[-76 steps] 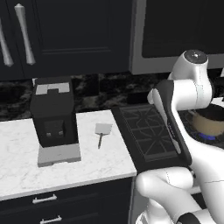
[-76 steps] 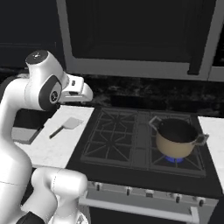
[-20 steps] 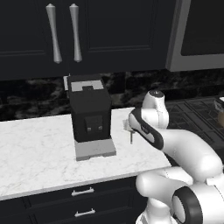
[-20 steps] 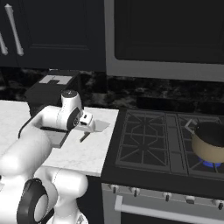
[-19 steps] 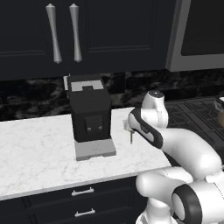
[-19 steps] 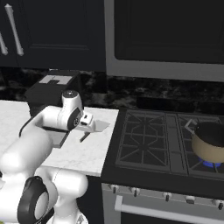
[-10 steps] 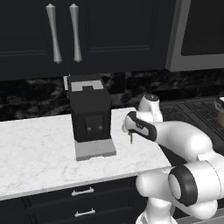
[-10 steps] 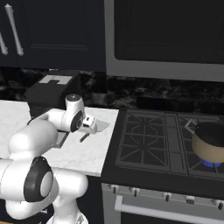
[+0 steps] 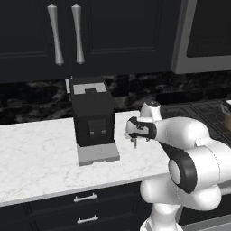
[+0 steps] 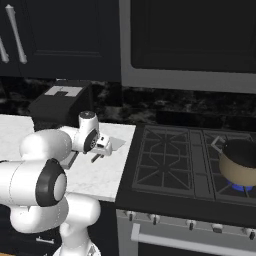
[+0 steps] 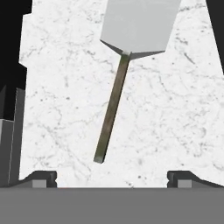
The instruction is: Put the mushroom and sweet potato in the pot. Retrieve the spatula and lightly stir the vegetables in the pot.
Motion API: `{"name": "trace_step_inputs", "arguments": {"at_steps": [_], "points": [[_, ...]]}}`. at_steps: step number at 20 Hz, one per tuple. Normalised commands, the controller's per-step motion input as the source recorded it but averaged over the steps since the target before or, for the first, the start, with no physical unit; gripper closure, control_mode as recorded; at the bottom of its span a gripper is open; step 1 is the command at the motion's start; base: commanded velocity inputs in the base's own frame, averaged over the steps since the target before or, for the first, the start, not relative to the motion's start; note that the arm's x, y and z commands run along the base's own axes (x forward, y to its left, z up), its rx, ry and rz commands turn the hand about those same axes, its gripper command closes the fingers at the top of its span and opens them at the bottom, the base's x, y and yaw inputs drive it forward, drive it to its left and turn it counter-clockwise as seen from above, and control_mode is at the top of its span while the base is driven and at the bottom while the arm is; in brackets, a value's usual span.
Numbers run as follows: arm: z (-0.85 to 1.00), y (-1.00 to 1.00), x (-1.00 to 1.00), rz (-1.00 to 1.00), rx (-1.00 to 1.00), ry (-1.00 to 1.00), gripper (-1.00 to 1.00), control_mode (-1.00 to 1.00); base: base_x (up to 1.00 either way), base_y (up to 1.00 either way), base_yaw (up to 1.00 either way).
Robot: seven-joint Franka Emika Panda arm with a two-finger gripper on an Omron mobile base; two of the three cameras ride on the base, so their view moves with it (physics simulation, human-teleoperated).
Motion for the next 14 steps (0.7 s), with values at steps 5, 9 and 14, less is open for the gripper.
{"name": "trace_step_inputs", "arguments": {"at_steps": [5, 9, 14], "points": [[-0.22, 0.03, 0.12, 0.00, 0.00, 0.03, -1.00, -1.00, 0.00, 0.00, 0.00], [-0.18, 0.01, 0.10, 0.00, 0.00, 0.05, -1.00, -1.00, 0.00, 0.00, 0.00], [-0.12, 0.00, 0.07, 0.00, 0.00, 0.03, -1.00, -1.00, 0.00, 0.00, 0.00]]}}
